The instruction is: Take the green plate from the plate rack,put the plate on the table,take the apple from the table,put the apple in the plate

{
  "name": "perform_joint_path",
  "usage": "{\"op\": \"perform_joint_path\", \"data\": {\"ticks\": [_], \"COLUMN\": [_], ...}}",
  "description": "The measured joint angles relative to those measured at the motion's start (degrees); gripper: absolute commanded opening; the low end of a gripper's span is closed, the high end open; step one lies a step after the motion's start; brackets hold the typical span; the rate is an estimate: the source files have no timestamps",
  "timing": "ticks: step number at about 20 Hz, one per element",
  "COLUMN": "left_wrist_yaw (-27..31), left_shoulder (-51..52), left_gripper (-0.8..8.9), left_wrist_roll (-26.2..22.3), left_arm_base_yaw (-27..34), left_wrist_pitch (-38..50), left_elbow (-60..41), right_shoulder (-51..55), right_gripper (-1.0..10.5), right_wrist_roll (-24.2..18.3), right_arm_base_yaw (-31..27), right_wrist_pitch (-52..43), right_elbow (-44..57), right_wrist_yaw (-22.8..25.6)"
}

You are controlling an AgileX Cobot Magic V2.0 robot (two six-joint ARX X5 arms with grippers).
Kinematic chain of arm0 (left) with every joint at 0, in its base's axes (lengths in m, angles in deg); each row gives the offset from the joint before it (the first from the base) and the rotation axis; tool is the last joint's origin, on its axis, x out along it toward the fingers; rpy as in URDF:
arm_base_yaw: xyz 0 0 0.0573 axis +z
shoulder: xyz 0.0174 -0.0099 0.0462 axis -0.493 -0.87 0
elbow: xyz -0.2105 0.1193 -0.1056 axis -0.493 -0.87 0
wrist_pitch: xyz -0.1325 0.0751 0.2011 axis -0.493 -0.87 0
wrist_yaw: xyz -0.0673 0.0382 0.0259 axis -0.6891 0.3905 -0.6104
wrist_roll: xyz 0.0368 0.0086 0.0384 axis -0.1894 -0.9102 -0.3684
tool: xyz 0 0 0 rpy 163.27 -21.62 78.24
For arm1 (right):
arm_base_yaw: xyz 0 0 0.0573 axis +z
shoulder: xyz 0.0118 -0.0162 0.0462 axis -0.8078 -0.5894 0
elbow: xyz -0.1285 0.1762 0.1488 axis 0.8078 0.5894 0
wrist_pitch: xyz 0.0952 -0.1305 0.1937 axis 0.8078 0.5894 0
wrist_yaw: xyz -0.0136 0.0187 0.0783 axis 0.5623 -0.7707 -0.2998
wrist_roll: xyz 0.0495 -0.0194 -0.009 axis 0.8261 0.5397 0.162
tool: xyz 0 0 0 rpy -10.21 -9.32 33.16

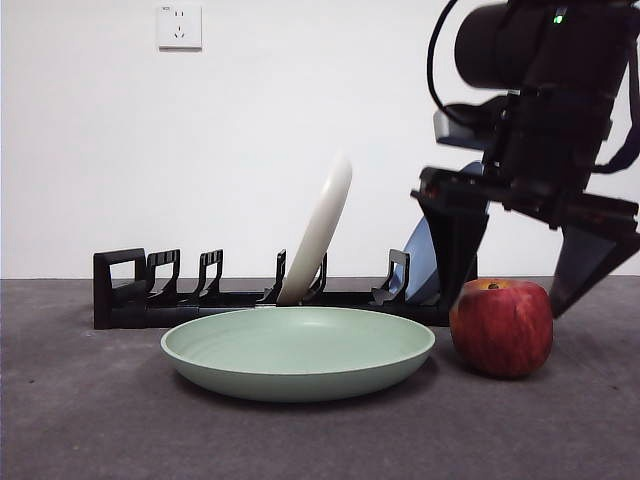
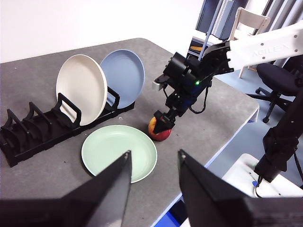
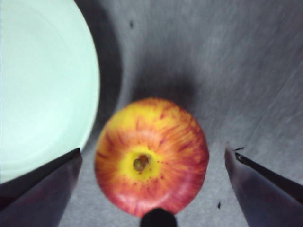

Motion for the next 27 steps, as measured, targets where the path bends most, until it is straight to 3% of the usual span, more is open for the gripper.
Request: {"op": "perform_joint_path", "data": {"ticks": [1, 3, 4, 7, 11, 13, 16, 17, 19, 23, 27], "left_wrist_yaw": [0.00, 0.00, 0.00, 0.00, 0.02, 0.98, 1.70, 1.70, 1.73, 1.73, 1.73], "left_shoulder": [0.00, 0.00, 0.00, 0.00, -0.04, -0.26, -0.94, -1.36, -2.25, -4.09, -5.22], "left_gripper": [1.62, 1.62, 1.62, 1.61, 1.61, 1.61, 1.61, 1.61, 1.61, 1.61, 1.61], "left_wrist_roll": [0.15, 0.28, 0.31, 0.94, 1.25, 1.31, 1.31, 1.31, 1.31, 1.31, 1.31], "left_arm_base_yaw": [0.00, 0.00, 0.00, 0.00, 0.00, 0.00, 0.00, 0.00, 0.00, 0.00, 0.00], "left_wrist_pitch": [0.00, 0.00, 0.00, -0.02, 0.00, -0.02, -0.02, 0.00, -0.02, 0.00, 0.00], "left_elbow": [0.00, 0.00, 0.00, 0.00, 0.00, 0.00, 0.00, 0.00, 0.00, 0.00, 0.00], "right_shoulder": [-0.61, -1.33, -1.36, -1.29, 2.01, 6.75, 11.19, 11.17, 9.64, 3.13, -5.66], "right_gripper": [4.5, 0.8, 0.0, -0.1, -0.1, -0.1, -0.1, -0.1, -0.1, -0.1, -0.1], "right_wrist_roll": [0.00, -0.02, -0.13, -0.87, -3.37, -4.02, -4.68, -4.79, -4.74, -4.35, -4.33], "right_arm_base_yaw": [0.00, 0.00, 0.02, 0.07, 0.04, 0.02, 2.19, 4.24, 8.76, 16.90, 18.34], "right_wrist_pitch": [0.13, 0.68, 0.94, 1.92, 12.33, 14.51, 13.20, 12.13, 8.17, 3.50, 3.50], "right_elbow": [0.00, 0.00, 0.00, -0.20, -2.23, -6.25, -12.66, -14.47, -17.11, -23.02, -25.64], "right_wrist_yaw": [0.00, 0.02, 0.15, 1.18, 0.46, -3.45, -15.15, -16.70, -14.88, -4.31, -0.07]}}
